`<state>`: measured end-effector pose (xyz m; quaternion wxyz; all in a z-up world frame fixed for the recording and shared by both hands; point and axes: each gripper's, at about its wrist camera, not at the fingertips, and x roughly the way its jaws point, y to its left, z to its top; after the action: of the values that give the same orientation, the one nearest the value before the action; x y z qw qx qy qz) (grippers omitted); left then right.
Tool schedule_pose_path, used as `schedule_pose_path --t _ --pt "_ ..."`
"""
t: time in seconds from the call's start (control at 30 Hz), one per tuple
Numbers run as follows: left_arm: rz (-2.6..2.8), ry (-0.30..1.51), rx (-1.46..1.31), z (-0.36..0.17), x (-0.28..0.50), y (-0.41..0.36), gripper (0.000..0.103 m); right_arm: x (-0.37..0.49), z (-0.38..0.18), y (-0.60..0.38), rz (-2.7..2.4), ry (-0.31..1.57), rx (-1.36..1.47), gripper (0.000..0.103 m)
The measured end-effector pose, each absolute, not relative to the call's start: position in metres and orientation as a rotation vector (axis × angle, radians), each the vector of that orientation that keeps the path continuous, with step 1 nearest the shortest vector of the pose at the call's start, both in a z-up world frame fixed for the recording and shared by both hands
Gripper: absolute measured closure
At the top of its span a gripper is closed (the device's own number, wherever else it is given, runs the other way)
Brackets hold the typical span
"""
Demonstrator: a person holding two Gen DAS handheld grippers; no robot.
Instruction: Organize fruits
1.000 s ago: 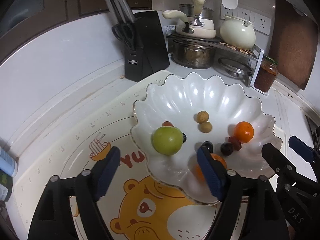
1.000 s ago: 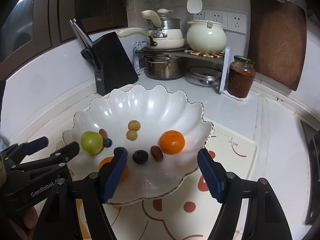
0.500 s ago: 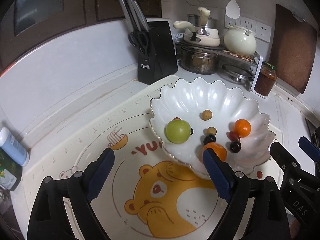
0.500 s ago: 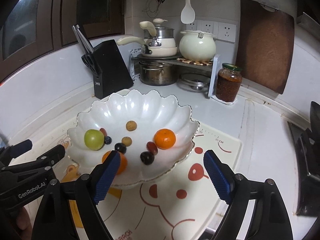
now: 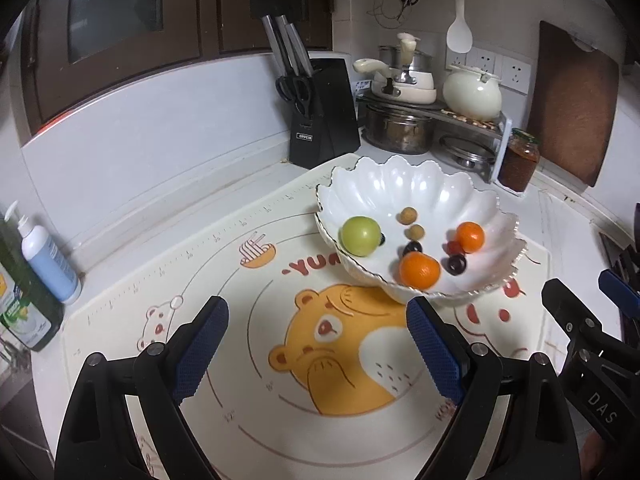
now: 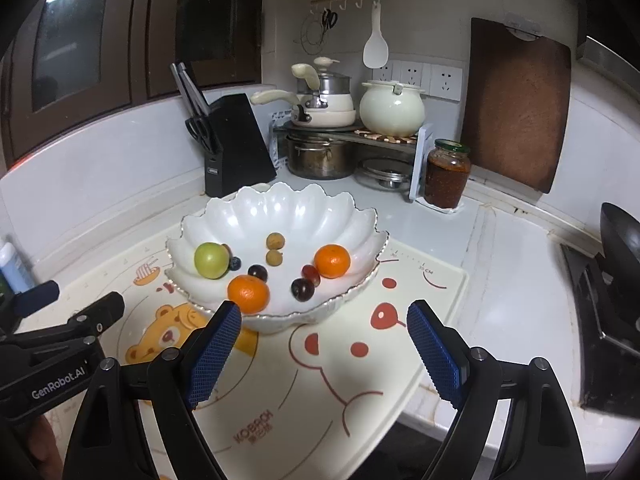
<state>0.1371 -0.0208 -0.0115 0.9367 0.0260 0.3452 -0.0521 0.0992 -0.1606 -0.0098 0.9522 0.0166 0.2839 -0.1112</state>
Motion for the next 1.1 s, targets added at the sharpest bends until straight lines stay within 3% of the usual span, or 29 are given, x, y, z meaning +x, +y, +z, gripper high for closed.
schedule_pose_path --t 0.53,0.63,1.1 --pt "-0.124 0.656 0.043 -0.006 0.07 -0.001 0.002 0.038 -0.007 -0.142 -0.236 0.545 0.018 0.017" --pt "-0.115 0.655 0.042 -0.007 0.059 0.005 0.0 0.029 -0.009 -0.137 -0.241 0.548 0.009 0.013" --pt "-0.101 0.645 0.053 -0.003 0.029 0.013 0.0 0.001 -0.008 -0.128 -0.229 0.534 0.019 0.012"
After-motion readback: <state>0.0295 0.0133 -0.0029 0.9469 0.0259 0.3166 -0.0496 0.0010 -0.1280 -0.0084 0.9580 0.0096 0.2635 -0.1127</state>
